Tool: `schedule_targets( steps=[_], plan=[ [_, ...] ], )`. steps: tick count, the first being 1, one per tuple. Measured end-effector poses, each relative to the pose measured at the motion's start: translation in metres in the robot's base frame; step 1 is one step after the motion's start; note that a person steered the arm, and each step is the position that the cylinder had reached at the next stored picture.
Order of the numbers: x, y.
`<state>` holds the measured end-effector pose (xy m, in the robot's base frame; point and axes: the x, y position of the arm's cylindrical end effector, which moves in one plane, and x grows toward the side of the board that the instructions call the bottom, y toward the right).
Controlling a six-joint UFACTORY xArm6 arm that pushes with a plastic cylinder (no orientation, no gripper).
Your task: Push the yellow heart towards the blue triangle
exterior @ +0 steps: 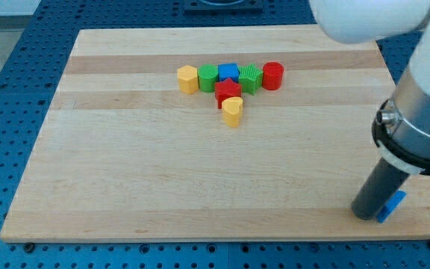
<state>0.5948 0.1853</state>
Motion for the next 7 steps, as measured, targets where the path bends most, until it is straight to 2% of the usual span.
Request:
schedule_targets(
  steps=[2,3,4,7],
  plan=[
    [-0.001,0.015],
    [-0.01,-0.004],
    [-0.024,-0.038],
    [-0.107,-0.148]
  ],
)
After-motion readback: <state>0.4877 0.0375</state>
